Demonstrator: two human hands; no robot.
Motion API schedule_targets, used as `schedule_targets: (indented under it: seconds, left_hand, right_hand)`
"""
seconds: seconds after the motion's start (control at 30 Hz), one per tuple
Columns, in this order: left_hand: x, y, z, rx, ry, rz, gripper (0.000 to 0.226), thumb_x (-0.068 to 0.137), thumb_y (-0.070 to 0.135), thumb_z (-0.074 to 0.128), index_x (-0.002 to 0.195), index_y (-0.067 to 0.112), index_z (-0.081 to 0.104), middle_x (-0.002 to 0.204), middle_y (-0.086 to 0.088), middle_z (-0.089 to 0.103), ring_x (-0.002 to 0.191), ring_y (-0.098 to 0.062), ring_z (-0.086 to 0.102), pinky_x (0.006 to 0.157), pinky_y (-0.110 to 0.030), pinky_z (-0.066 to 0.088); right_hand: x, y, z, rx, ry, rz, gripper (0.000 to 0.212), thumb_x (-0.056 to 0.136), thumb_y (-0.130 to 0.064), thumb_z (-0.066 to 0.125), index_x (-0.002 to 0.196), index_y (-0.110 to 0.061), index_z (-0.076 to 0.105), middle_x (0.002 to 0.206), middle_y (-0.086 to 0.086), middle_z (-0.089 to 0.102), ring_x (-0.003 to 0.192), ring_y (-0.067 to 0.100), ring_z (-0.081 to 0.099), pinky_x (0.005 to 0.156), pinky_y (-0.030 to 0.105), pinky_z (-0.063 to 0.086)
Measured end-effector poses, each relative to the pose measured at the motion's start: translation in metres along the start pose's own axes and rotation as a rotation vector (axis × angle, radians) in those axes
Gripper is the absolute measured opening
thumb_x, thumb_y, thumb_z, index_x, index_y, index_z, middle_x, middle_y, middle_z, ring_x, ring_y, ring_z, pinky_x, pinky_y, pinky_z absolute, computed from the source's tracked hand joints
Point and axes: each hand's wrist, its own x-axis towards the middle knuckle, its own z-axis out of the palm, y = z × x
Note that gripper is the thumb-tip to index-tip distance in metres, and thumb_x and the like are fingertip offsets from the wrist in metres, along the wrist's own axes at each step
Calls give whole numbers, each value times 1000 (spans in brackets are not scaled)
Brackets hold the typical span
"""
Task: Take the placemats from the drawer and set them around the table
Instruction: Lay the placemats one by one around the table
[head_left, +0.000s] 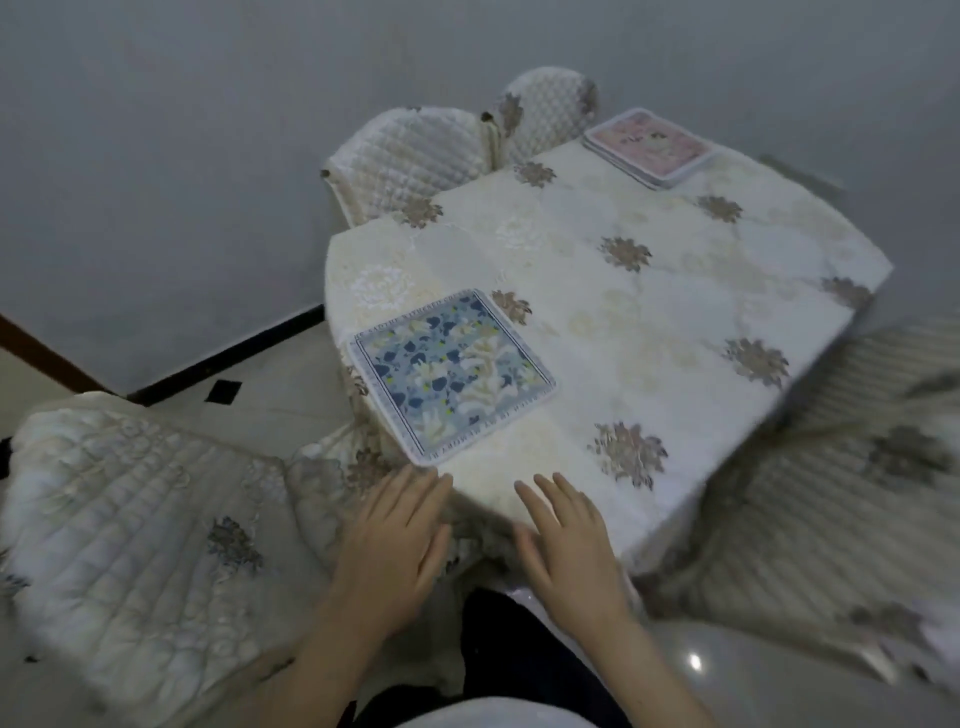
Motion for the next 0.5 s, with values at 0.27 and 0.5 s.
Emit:
schedule_targets:
  seconds: [0.27, 0.5]
  left_hand:
    - [-77, 17, 7, -82, -264, 176, 55, 100, 44, 21, 137, 17, 52, 137, -3, 55, 129, -23, 46, 105, -35, 32]
    - [-60, 85, 11, -65, -298, 498, 49, 97, 39, 34, 136, 16, 53, 136, -4, 56, 128, -27, 49, 107, -39, 33]
  right_hand:
    - [-152, -17, 8, 22, 70, 350, 51, 98, -45, 30, 136, -20, 53, 140, 5, 51, 135, 24, 41, 105, 43, 40]
    - [-247, -6, -26, 15, 309, 685, 51, 96, -40, 33, 134, -15, 55, 136, 5, 55, 131, 21, 43, 106, 35, 32]
